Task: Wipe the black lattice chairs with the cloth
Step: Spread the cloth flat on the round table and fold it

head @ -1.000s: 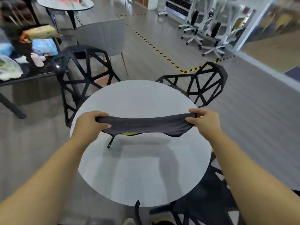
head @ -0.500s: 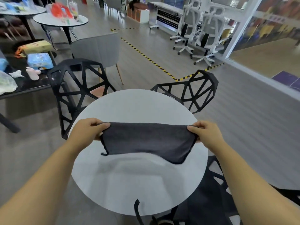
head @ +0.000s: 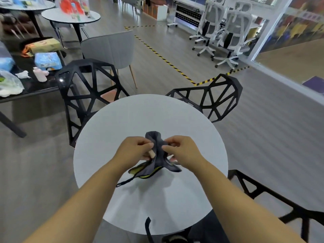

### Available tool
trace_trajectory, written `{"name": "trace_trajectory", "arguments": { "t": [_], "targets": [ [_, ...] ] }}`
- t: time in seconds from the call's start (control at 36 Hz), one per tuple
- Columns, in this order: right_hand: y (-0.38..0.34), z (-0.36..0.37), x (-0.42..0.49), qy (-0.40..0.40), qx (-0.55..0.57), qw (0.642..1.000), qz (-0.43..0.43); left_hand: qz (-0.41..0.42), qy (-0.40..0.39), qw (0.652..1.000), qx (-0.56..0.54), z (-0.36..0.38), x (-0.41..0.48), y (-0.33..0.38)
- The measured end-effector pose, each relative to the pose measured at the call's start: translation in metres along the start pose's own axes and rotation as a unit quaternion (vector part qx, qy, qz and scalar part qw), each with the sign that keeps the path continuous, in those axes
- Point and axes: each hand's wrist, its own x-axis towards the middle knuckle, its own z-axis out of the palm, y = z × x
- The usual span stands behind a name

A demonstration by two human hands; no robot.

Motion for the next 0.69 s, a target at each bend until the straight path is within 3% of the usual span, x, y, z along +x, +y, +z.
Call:
{"name": "trace_trajectory", "arguments": {
  "t": [0.17,0.33,0.53,0.69],
  "targets": [
    [-0.010,0.004,0.001,-0.030,-0.002,0.998,-0.050,-0.024,-0.028,0.999,-0.034,0.002,0.000,0.011],
    [-0.009,0.003,0.001,0.017,-0.085,0.993,-0.078,-0.005,-0.080,0.996,0.033,-0.007,-0.004,0.014],
    [-0.008,-0.003,-0.002,0.018,-0.042,0.997,-0.070,0.045,-0.121,0.989,0.071,-0.014,-0.008,0.009],
    [-0.009,-0.010,-0.011,-0.030,-0.011,0.996,-0.083,0.128,0.027,0.968,0.213,-0.019,0.000,-0.004]
  ]
}}
